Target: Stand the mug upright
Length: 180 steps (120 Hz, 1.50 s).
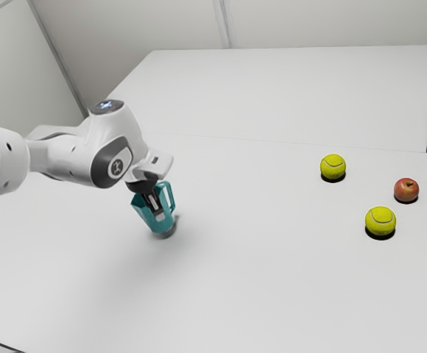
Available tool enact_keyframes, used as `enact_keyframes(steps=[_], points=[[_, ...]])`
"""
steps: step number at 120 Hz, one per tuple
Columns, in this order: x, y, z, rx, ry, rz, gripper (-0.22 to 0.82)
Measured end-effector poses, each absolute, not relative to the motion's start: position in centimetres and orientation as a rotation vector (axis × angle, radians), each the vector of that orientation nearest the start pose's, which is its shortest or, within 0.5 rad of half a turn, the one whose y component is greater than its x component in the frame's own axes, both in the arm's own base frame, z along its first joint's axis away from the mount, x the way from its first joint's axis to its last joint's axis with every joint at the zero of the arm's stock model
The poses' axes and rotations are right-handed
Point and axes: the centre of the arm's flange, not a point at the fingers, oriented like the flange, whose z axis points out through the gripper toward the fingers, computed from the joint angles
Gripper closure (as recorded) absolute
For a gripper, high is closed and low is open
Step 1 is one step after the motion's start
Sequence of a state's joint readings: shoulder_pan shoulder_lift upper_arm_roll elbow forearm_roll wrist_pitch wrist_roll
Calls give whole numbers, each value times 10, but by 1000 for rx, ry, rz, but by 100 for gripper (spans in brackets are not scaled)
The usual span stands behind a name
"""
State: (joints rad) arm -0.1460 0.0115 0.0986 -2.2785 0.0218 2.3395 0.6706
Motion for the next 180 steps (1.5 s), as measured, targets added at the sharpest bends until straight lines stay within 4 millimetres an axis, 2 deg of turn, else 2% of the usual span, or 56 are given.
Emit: enact_keyframes(steps=[51, 93, 140, 180], points=[[523, -21, 348, -2937, 1013, -81, 77], [523, -13, 347, -2960, 965, -77, 64], [523, -23, 350, -2954, 984, -86, 48], [526, -26, 358, -2948, 988, -110, 40]])
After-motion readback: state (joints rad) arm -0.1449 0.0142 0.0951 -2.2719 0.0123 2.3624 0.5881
